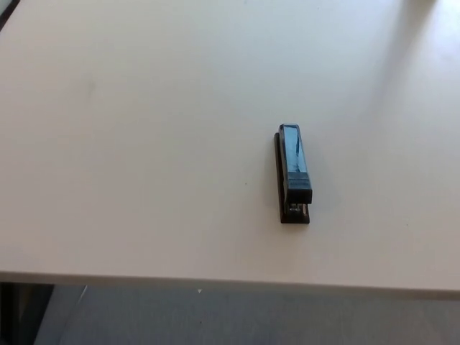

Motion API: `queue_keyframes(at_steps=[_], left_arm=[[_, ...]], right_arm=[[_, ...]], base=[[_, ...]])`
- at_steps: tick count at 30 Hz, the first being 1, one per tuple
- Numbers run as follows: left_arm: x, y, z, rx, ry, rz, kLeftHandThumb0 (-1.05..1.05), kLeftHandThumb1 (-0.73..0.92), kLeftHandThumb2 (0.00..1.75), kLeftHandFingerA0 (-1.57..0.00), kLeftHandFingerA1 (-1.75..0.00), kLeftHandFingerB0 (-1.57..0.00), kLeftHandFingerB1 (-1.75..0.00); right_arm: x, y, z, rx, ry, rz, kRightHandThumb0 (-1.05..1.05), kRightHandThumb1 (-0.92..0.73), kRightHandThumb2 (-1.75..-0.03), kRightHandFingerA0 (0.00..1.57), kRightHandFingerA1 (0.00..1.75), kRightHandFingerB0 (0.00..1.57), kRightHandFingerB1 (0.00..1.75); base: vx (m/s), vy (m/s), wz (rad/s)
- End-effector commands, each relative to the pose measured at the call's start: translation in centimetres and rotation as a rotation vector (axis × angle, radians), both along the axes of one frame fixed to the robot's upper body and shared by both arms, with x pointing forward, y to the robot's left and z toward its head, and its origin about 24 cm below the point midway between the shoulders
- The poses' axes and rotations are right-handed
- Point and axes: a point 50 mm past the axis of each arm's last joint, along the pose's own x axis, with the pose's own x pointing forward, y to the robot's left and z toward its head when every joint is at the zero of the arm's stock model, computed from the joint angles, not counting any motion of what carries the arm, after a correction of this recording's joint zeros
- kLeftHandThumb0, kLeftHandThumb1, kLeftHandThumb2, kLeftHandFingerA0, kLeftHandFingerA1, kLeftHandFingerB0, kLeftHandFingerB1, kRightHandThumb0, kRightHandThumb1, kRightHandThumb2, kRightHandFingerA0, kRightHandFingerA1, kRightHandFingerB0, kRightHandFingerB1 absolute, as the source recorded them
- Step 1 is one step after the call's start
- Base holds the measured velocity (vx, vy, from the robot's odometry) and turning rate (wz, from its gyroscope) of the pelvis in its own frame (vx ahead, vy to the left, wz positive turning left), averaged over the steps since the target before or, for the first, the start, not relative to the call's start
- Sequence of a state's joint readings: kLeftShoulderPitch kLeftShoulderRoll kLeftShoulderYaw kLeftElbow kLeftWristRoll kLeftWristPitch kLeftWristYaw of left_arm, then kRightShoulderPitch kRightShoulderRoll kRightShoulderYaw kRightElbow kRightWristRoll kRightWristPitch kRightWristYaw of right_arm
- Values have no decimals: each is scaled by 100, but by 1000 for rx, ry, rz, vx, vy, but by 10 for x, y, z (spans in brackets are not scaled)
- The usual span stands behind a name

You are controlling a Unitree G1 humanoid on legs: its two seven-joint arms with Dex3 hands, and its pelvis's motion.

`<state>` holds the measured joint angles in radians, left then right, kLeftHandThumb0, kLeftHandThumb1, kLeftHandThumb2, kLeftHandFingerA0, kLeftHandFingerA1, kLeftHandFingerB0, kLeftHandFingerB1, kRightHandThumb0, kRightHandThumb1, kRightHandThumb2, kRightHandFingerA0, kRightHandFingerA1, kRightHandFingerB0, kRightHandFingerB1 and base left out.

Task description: The robot uses its right hand to press on the stapler that is in the middle of the desk

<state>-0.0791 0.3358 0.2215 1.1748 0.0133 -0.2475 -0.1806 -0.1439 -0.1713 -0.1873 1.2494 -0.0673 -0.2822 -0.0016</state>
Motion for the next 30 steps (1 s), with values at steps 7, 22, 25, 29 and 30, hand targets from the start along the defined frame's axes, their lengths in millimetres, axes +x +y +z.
queue_keyframes(at_steps=[7, 22, 25, 29, 30], left_arm=[[8, 12, 14, 5, -100, -13, -71, 72, 106, -7, -44, -5, -36], [9, 17, 17, 10, -106, 7, -72, 73, 106, -8, -44, -3, -35], [9, 16, 17, 12, -113, 1, -72, 73, 105, -8, -44, -3, -36], [10, 19, 20, 2, -126, 7, -71, 73, 104, -6, -43, -7, -34], [10, 19, 20, 1, -122, 9, -75, 74, 104, -6, -42, -9, -32]], right_arm=[[11, -15, 12, -227, -66, -192, -33, -89, -65, 109, 88, 34, 39], [-34, -111, 47, -209, -148, -780, 2, -71, -60, 102, 83, 70, 54], [-55, -126, 51, -226, -137, -875, -16, -72, -70, 100, 79, 61, 54], [-78, -141, 60, -301, -158, -992, -8, -71, -61, 97, 67, 60, 48], [-85, -146, 63, -318, -171, -1040, -3, -70, -59, 47, 43, 61, 46]], base=[[0, 0, 0], [0, 0, 0], [0, 0, 0], [0, 0, 0], [0, 0, 0]])
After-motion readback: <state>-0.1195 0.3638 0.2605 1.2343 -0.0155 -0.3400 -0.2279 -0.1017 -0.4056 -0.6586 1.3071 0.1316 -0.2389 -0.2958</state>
